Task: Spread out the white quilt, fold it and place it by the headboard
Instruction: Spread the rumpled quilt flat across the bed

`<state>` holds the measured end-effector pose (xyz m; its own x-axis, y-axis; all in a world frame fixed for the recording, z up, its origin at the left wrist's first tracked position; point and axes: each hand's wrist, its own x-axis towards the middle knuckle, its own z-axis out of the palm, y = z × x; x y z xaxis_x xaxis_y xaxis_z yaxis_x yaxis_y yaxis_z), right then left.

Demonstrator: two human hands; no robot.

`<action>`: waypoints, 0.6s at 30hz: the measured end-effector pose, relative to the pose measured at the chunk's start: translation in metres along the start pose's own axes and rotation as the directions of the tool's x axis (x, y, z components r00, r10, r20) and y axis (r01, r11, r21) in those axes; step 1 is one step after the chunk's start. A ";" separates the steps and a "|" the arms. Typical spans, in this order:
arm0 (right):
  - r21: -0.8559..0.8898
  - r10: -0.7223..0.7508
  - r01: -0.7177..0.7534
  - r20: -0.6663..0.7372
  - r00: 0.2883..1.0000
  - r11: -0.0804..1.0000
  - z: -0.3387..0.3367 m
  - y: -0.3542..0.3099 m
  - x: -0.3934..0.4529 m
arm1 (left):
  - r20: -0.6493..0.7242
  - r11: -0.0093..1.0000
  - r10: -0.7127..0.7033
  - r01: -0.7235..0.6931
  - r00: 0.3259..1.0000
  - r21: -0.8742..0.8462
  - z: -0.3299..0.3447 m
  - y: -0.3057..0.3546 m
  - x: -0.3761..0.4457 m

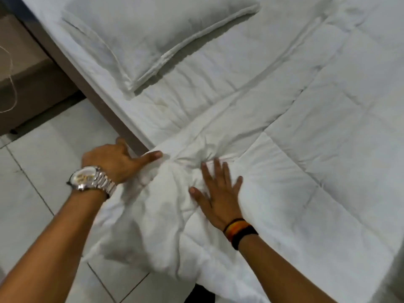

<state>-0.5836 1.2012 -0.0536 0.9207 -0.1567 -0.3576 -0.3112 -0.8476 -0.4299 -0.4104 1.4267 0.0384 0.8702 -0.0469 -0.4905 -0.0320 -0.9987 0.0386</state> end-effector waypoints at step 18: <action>0.091 0.680 -0.675 -0.152 0.717 0.732 0.060 0.122 -0.194 | -0.092 0.846 0.133 -0.161 0.987 -0.508 0.153 0.074 -0.019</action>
<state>-0.8140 1.1589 -0.0866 0.4844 -0.7658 -0.4229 -0.8708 -0.4686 -0.1488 -0.5045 1.3512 -0.0826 0.8998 -0.1772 -0.3987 0.0824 -0.8284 0.5541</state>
